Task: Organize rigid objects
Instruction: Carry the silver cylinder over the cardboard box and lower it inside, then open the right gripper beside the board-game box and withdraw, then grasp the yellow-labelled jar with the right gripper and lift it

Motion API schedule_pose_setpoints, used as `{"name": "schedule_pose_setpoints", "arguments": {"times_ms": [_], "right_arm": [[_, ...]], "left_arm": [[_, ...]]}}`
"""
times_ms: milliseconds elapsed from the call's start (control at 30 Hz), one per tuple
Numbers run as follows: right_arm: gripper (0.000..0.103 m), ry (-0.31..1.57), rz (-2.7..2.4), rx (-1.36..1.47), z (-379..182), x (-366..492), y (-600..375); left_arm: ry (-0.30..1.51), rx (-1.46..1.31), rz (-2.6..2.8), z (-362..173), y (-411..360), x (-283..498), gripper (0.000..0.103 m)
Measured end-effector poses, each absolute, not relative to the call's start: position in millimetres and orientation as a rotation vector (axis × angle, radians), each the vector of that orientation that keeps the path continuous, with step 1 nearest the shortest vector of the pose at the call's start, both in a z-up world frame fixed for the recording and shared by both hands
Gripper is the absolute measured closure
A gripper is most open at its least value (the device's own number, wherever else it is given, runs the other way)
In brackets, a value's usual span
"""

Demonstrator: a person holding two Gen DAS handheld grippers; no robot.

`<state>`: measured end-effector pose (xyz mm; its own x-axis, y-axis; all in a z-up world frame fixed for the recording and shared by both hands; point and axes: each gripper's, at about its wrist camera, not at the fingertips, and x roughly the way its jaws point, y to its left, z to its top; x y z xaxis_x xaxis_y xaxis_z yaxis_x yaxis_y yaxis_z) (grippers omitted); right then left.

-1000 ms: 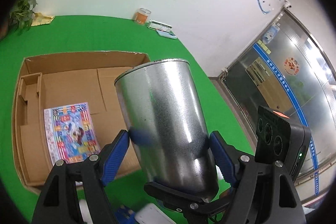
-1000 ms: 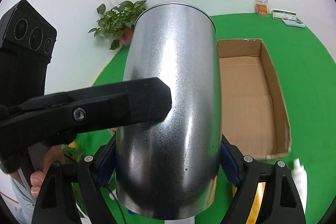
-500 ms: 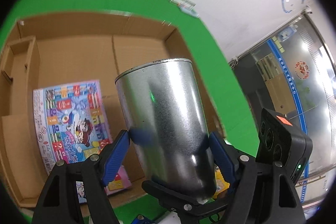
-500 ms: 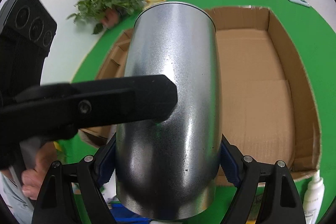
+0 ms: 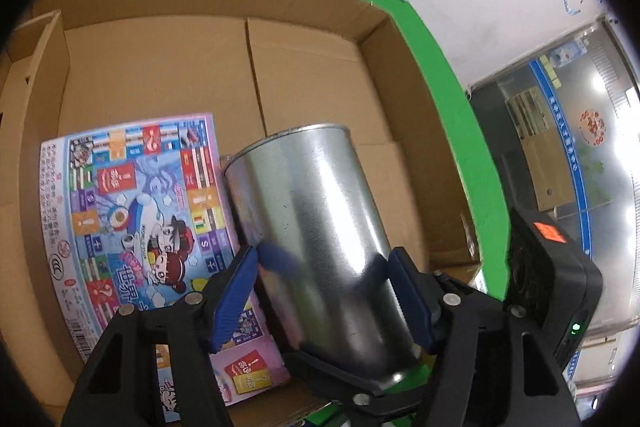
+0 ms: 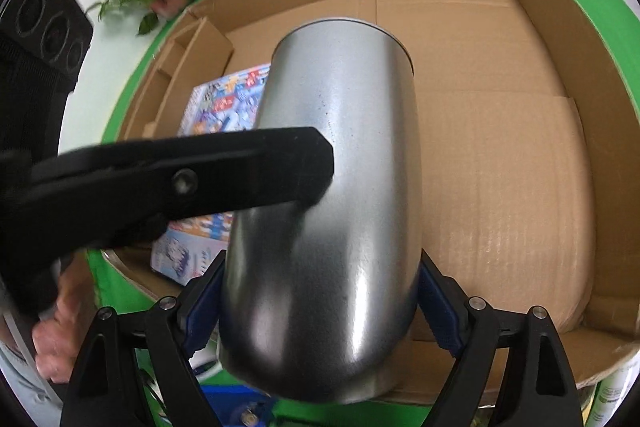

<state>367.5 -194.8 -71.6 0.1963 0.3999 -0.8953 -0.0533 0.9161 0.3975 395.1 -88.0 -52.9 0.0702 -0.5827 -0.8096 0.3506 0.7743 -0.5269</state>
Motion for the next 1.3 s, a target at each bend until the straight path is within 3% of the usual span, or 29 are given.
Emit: {"name": "schedule_pose_setpoints", "arguments": {"times_ms": [200,233,300,600,833,900,933,1000,1167,1300], "right_arm": [[0.019,1.304,0.380,0.322,-55.8,359.5,-208.5],[0.028,1.292,0.388,0.323,-48.8,361.1,-210.4],[0.031,1.281,0.406,0.350,-44.1,361.0,-215.8],[0.025,1.243,0.385,0.371,-35.9,353.0,-213.2],[0.018,1.077,0.311,0.346,4.5,316.4,-280.6],[0.026,1.107,0.244,0.317,-4.0,320.0,-304.8],[0.041,1.140,0.206,0.304,-12.3,323.3,-315.6],[0.061,1.171,0.133,0.302,-24.3,326.7,-333.9],[0.085,1.147,0.090,0.213,-25.1,330.0,-338.0],[0.088,1.140,0.079,0.186,-27.1,331.0,-341.1]], "left_arm": [[1.321,-0.259,-0.720,-53.5,-77.4,397.3,0.038],[1.322,-0.265,-0.722,-54.1,-74.5,399.3,0.038],[1.323,-0.272,-0.722,-55.3,-71.8,400.3,0.038],[1.183,-0.090,-0.605,-21.9,-52.8,357.3,0.040],[1.176,-0.087,-0.547,-32.3,-10.1,311.9,0.040],[1.191,-0.101,-0.534,-37.0,-9.3,309.5,0.040],[1.184,-0.110,-0.527,-38.3,-7.7,308.3,0.040],[1.175,-0.126,-0.520,-37.2,-6.1,307.3,0.040],[1.184,-0.157,-0.492,-38.4,-2.7,305.3,0.040],[1.188,-0.174,-0.484,-36.9,-2.6,299.3,0.040]]}}
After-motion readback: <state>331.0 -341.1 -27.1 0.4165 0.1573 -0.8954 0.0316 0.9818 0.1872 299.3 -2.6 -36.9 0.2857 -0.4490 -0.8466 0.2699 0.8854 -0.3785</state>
